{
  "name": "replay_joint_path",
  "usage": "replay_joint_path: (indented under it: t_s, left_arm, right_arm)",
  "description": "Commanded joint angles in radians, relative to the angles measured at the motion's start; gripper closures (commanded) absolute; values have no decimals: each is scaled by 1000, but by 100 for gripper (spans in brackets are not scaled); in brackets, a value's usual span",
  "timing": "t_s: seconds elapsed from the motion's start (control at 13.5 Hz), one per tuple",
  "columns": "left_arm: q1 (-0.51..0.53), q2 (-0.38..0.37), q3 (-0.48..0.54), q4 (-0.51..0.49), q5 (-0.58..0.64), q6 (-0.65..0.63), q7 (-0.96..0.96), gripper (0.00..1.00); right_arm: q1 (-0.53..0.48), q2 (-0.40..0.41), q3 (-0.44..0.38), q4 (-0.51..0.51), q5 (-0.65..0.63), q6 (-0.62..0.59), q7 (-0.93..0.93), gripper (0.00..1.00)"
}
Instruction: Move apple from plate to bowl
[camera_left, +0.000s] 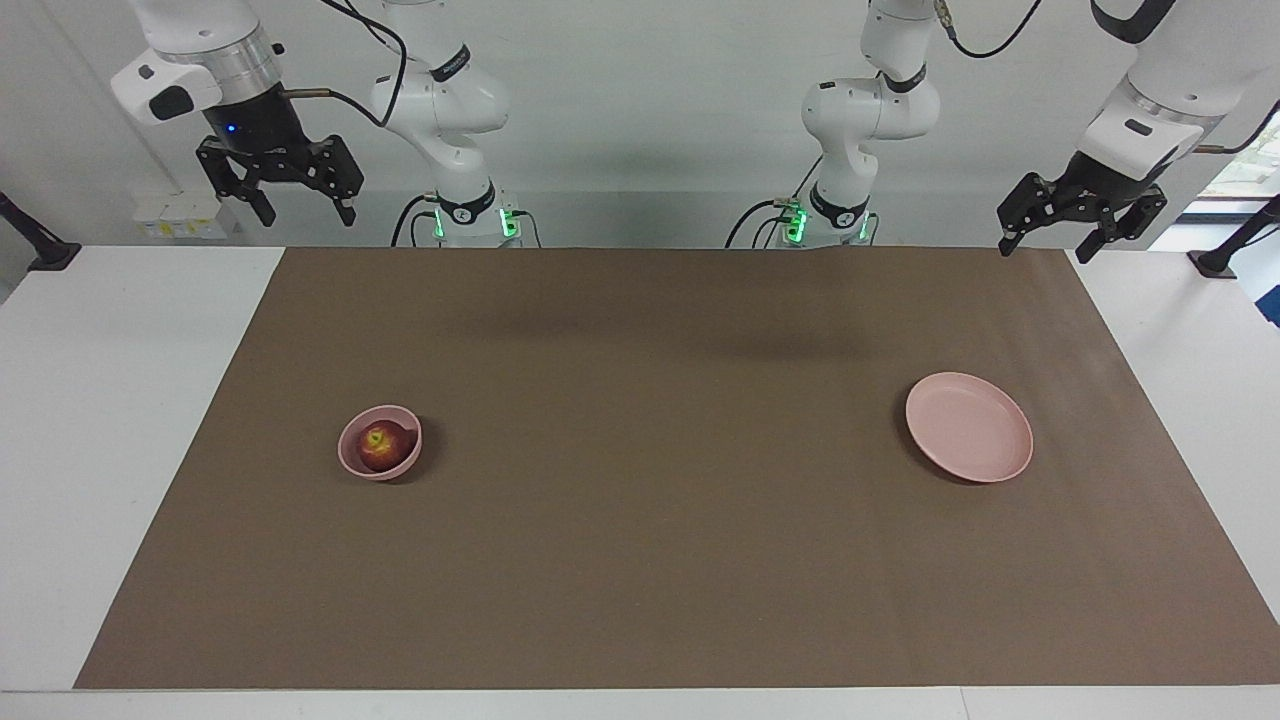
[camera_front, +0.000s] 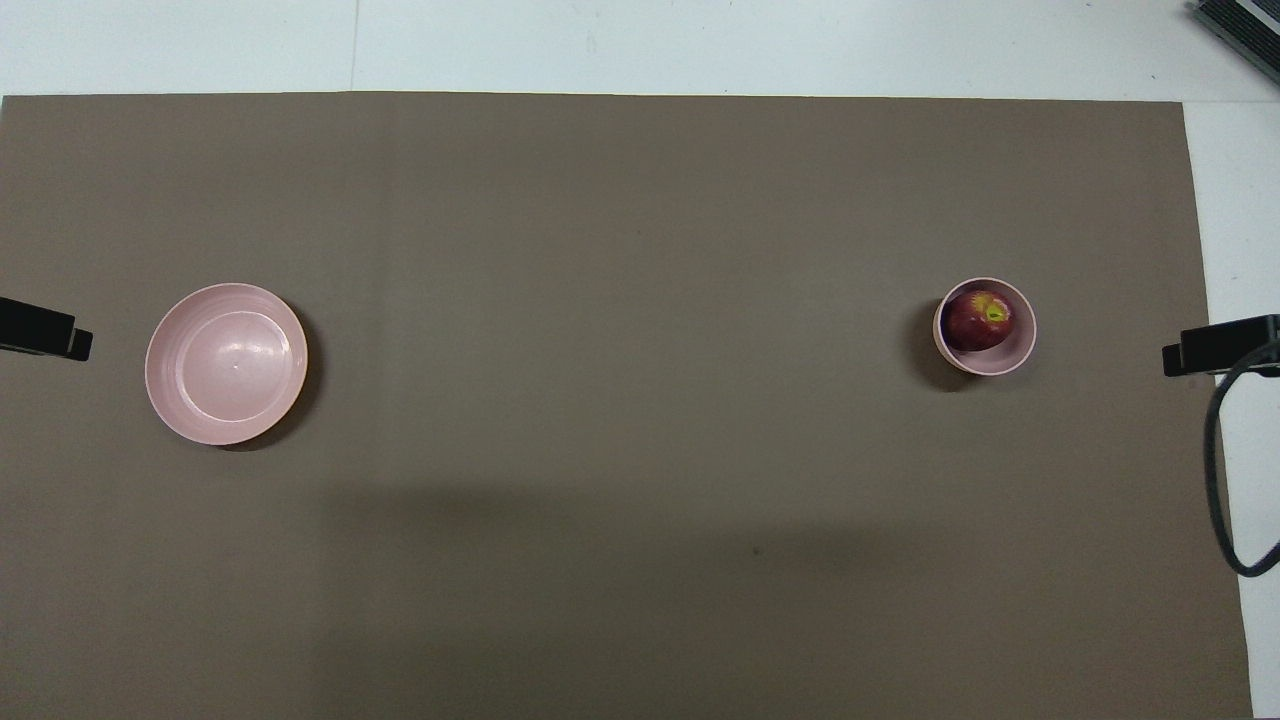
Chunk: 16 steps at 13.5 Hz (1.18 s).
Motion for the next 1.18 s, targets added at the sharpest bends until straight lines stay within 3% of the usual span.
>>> replay_joint_path:
  t_s: [0.0, 1.11]
  left_arm:
    - [4, -14, 0, -9, -3, -12, 6, 0]
    - [4, -14, 0, -9, -3, -14, 4, 0]
  right_arm:
    - [-9, -9, 7, -30, -21, 53, -29, 0]
    - [-9, -12, 8, -44, -49, 33, -43, 0]
